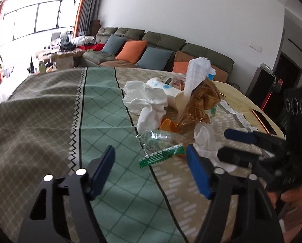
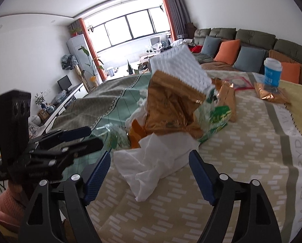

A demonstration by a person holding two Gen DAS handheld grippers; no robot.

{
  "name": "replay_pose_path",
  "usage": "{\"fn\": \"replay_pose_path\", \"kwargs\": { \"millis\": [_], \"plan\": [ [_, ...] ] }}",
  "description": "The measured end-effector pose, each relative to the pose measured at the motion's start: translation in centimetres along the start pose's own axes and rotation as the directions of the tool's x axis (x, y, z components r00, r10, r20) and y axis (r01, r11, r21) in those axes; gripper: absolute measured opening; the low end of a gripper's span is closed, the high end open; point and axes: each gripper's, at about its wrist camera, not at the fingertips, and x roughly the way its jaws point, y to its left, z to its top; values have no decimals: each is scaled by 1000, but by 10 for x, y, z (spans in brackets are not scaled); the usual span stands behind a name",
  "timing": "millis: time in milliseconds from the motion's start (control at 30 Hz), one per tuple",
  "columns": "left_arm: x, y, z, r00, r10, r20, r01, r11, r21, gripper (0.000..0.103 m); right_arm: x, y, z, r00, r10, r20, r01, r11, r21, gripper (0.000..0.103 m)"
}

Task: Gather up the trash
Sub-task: 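Grasp the clear plastic wrapper with the left tool while the right tool grasps white tissue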

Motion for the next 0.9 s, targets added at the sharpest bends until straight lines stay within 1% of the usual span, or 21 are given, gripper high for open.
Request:
{"fn": "replay_pose_path", "kwargs": {
  "millis": [33, 67, 133, 167, 233, 300, 333, 400, 433, 500, 533, 667, 733, 767, 900],
  "plan": [
    [2, 2, 0, 1000, -7, -7, 7, 1000, -10, 62, 2, -1, -1, 1000, 2, -6, -2, 1000, 3, 79],
    [2, 3, 0, 1000, -14, -9, 13, 1000, -16, 60, 4, -2, -2, 1000, 6, -10, -5, 1000, 5, 79],
    [6, 5, 0, 1000, -24, -18, 24, 999, -30, 47, 7, -3, -4, 1000, 11, -16, -11, 1000, 14, 79],
    [7, 6, 0, 1000, -23, -22, 22, 999, -30, 44, 7, -2, -5, 1000, 11, -18, -11, 1000, 16, 78],
    [10, 7, 0, 999, -32, -26, 31, 999, -37, 30, 10, -3, -6, 999, 11, -30, -10, 1000, 20, 74],
    [14, 9, -1, 998, -45, -31, 44, 998, -49, 24, 11, -4, -7, 999, 17, -38, -16, 999, 30, 63],
    [13, 9, -1, 999, -43, -29, 41, 998, -51, 19, 12, -6, -7, 999, 20, -42, -19, 999, 36, 61],
    [12, 10, -2, 999, -41, -29, 39, 998, -55, 17, 13, -8, -8, 999, 22, -46, -20, 999, 46, 51],
    [11, 11, -3, 999, -44, -28, 43, 997, -59, 14, 13, -8, -8, 999, 25, -48, -22, 999, 50, 49],
    [9, 12, -4, 999, -46, -26, 45, 997, -64, 13, 11, -7, -8, 999, 27, -47, -24, 998, 51, 39],
    [7, 13, -5, 999, -46, -21, 44, 997, -66, 12, 11, -7, -8, 999, 27, -46, -25, 999, 47, 36],
    [-3, 17, -7, 999, -47, -4, 47, 996, -75, 12, 9, -3, -7, 999, 26, -45, -25, 999, 32, 13],
    [-9, 19, -8, 999, -44, 4, 44, 996, -79, 11, 8, -2, -7, 999, 28, -40, -27, 999, 29, 11],
    [-12, 20, -9, 999, -43, 8, 43, 996, -81, 11, 7, 0, -6, 999, 30, -38, -29, 999, 29, 9],
    [-27, 27, -12, 999, -29, 27, 32, 995, -90, 11, 1, 4, -4, 999, 38, -16, -37, 999, 27, 7]
  ]
}}
